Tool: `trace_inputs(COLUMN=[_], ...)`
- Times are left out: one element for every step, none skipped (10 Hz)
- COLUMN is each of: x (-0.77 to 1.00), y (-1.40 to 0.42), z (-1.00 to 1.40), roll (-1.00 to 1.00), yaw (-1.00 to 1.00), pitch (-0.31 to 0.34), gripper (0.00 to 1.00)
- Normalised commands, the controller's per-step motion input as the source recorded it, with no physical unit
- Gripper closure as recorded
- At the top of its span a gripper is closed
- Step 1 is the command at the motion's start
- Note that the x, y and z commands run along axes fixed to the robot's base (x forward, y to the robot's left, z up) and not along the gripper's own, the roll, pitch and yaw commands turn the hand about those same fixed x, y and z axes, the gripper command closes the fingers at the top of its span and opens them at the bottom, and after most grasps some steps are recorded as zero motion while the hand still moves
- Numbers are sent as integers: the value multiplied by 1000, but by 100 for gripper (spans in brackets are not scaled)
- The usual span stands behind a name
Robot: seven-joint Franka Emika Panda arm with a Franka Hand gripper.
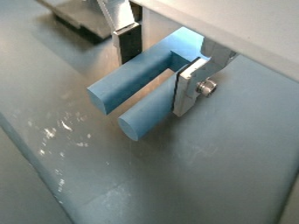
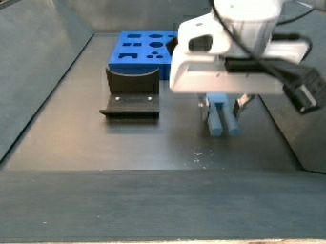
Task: Pick up the square-circle object. Move up. Rotate the square-circle object. Place the square-circle object on the fixture. Regrasp the square-circle object. Move to above the board. Insert the square-circle object.
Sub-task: Place the square-circle object on the fixture.
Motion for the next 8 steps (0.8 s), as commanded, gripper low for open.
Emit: trace_inputs(x=[-16,-20,-26,-26,-30,-32,-37,-40], y=[2,3,4,5,7,9,13,14], z=[1000,1000,1000,1000,1000,1000,1000,1000], roll=[26,38,51,59,75,82,95,97], yaw=[-15,-18,-20,-21,-24,-25,-24,-22], pitch=[71,68,73,72,77,77,84,90], gripper=[100,100,100,100,100,100,100,100])
